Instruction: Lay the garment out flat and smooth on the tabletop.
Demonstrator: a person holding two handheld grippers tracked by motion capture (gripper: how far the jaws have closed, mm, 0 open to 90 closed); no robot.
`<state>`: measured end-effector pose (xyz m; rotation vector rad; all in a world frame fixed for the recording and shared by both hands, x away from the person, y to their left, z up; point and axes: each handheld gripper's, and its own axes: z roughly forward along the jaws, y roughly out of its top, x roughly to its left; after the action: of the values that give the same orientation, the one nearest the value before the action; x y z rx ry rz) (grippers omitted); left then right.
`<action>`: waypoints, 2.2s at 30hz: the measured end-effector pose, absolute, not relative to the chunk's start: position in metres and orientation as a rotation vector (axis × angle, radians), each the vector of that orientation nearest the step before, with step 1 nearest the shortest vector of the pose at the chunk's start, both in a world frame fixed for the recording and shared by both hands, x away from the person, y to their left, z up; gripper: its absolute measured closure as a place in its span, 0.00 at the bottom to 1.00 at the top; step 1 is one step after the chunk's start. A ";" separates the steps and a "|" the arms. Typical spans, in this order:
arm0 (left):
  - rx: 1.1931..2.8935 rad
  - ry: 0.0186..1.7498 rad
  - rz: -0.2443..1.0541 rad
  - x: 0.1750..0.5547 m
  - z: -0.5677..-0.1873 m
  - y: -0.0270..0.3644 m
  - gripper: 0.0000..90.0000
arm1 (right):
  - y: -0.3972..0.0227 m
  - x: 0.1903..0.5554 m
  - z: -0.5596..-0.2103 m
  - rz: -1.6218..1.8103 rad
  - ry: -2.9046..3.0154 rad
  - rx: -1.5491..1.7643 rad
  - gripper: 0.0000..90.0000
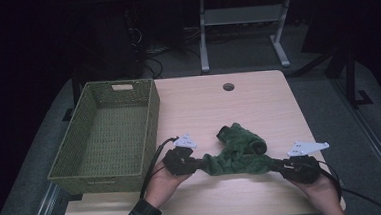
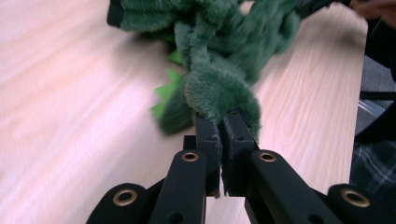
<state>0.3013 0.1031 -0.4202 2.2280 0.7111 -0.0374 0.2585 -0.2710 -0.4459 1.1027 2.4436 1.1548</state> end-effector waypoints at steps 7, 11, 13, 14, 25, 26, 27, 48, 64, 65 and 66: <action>2.277 0.749 0.002 0.299 -0.437 0.110 0.84 | -0.274 0.254 -0.454 1.103 2.505 1.100 0.83; 2.274 0.740 0.020 0.297 -0.430 0.113 0.74 | -0.274 0.255 -0.454 1.104 2.499 1.119 0.71; 2.252 0.747 0.034 0.293 -0.423 0.114 0.73 | -0.279 0.255 -0.452 1.112 2.474 1.140 0.63; 2.257 0.730 0.042 0.293 -0.419 0.116 0.73 | -0.279 0.255 -0.452 1.112 2.474 1.140 0.63; 2.255 0.640 0.018 0.285 -0.411 0.087 0.93 | -0.269 0.253 -0.434 1.159 2.460 1.037 0.91; 2.258 0.640 0.014 0.286 -0.415 0.083 0.94 | -0.264 0.255 -0.436 1.141 2.488 1.026 0.93; 2.293 0.635 -0.001 0.290 -0.424 0.078 0.96 | -0.258 0.258 -0.442 1.111 2.525 1.011 0.95; 2.428 0.655 -0.064 0.284 -0.454 0.100 1.00 | -0.257 0.240 -0.462 1.001 2.680 1.022 1.00; 2.311 0.652 0.001 0.292 -0.419 0.096 0.74 | -0.255 0.245 -0.438 1.145 2.589 1.042 0.81; 2.311 0.652 0.001 0.292 -0.419 0.096 0.72 | -0.255 0.245 -0.438 1.145 2.589 1.042 0.81; 2.308 0.651 0.009 0.295 -0.417 0.095 0.72 | -0.255 0.248 -0.436 1.148 2.580 1.034 0.81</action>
<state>0.2952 0.0947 -0.4166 2.3084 0.6515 0.0088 0.2476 -0.2550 -0.4364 1.0342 2.5800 1.1476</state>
